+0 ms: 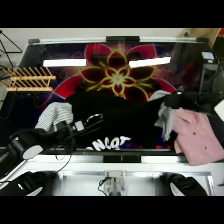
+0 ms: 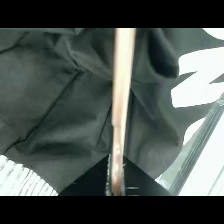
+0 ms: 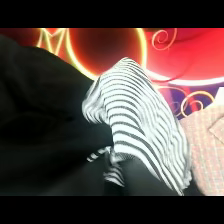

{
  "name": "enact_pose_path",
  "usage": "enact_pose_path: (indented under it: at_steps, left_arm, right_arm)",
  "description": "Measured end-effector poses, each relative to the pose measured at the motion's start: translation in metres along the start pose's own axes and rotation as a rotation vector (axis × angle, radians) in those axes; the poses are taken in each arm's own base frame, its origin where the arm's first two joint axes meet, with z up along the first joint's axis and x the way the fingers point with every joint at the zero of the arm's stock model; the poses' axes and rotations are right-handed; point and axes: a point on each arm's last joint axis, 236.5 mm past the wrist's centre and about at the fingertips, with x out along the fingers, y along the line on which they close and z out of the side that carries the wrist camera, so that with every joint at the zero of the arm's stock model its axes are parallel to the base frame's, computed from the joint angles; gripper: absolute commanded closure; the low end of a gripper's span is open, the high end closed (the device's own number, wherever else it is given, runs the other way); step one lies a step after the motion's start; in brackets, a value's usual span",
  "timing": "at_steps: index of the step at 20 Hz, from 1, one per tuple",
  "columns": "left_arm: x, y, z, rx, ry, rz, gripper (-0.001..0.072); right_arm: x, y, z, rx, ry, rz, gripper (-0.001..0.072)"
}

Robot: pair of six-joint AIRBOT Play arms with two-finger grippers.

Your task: Fold the shirts.

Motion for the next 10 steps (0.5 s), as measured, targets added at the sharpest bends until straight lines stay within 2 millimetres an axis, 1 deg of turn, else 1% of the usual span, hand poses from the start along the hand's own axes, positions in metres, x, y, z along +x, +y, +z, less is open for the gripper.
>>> enact_pose_path:
  at_steps: [1,2,4,6,8,9,10]
  left_arm:
    - [-0.001,0.000,0.000,0.001,-0.001,0.001,0.0673]
    - [-0.002,0.000,0.000,0.001,-0.001,0.001,0.0673]
    - [-0.003,0.000,0.000,0.001,-0.002,0.002,0.0673]
    - [-0.003,-0.001,-0.002,0.001,0.005,-0.003,0.0673]
    - [-0.004,-0.002,-0.003,0.001,0.007,-0.004,0.0673]
    - [-0.004,-0.002,-0.004,0.001,0.009,-0.006,0.0673]
    - [-0.004,-0.003,-0.004,0.001,0.010,-0.006,0.0672]
  right_arm:
    - [0.003,-0.002,-0.002,0.003,0.015,-0.010,0.0255]
    - [0.005,-0.004,-0.001,0.011,0.018,-0.014,0.0240]
    - [0.006,-0.008,0.002,0.033,0.019,-0.021,0.0237]
    - [-0.001,-0.009,0.008,0.038,0.008,-0.014,0.0236]
    - [-0.011,-0.008,0.013,-0.053,0.000,-0.004,0.0237]
    - [-0.014,-0.006,0.013,-0.139,0.008,0.000,0.0237]
    - [-0.017,-0.002,0.009,-0.265,0.023,0.017,0.0238]
